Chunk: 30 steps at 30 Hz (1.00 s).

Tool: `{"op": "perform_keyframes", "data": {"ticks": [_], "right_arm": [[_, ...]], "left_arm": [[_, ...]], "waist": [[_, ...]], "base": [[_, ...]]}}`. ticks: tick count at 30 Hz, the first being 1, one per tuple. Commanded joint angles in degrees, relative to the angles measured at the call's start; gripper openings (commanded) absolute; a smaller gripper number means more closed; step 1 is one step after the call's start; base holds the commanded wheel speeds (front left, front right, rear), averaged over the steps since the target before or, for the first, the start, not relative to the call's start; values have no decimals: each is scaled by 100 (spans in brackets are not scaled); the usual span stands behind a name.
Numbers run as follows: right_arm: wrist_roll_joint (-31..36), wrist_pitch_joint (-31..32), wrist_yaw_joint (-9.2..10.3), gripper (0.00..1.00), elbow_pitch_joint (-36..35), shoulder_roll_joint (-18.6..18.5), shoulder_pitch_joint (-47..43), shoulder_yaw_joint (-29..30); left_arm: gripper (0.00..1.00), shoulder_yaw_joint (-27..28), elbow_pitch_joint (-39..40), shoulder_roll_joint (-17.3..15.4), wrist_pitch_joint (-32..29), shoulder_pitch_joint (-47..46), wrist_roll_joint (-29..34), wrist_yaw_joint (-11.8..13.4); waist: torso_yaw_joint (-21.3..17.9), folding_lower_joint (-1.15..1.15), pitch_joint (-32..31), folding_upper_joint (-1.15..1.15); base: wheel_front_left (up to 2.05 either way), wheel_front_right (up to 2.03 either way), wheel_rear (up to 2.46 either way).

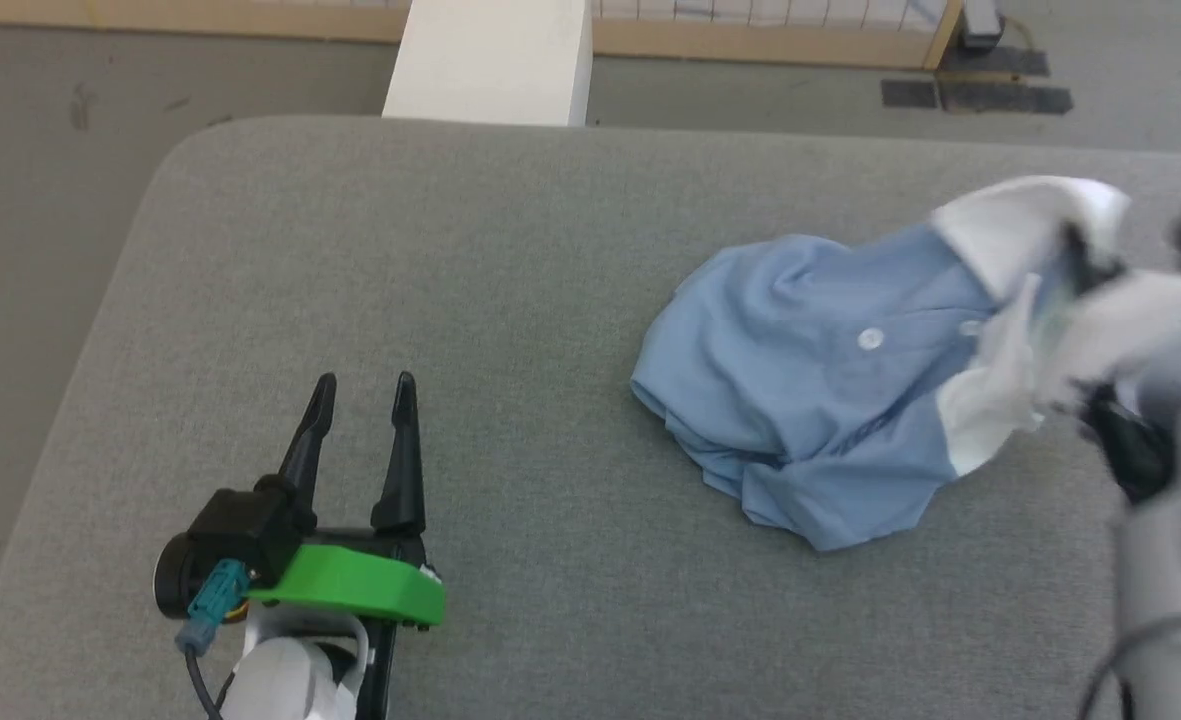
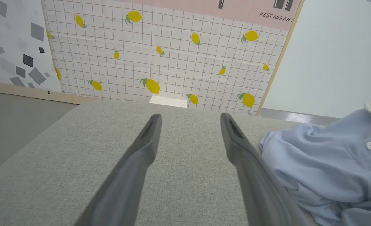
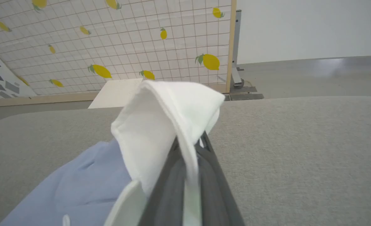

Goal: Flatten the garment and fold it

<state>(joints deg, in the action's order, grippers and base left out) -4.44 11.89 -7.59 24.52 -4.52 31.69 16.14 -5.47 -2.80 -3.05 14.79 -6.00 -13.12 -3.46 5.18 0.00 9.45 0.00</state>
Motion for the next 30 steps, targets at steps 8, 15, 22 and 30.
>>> {"op": "perform_keyframes", "data": {"ticks": [8,15,22,30], "right_arm": [[448,750,10,0,-1637,156,-2099,2221],[-172,356,10,100,-1964,162,-2903,1802],[-415,-512,10,100,-2707,163,-3548,-436],[-22,612,10,100,-2463,164,-3630,-2057]], "left_arm": [[100,31,1,17,20,183,67,-24],[100,58,-7,17,20,193,82,-60],[100,9,-58,17,20,164,120,-128],[100,-93,-72,17,20,156,59,-153]], "waist": [[-429,0,-381,0],[-595,0,-370,0],[-542,0,-404,0],[-329,0,-305,0]], "base": [[0,0,0],[0,0,0],[0,0,0],[0,0,0]]}}
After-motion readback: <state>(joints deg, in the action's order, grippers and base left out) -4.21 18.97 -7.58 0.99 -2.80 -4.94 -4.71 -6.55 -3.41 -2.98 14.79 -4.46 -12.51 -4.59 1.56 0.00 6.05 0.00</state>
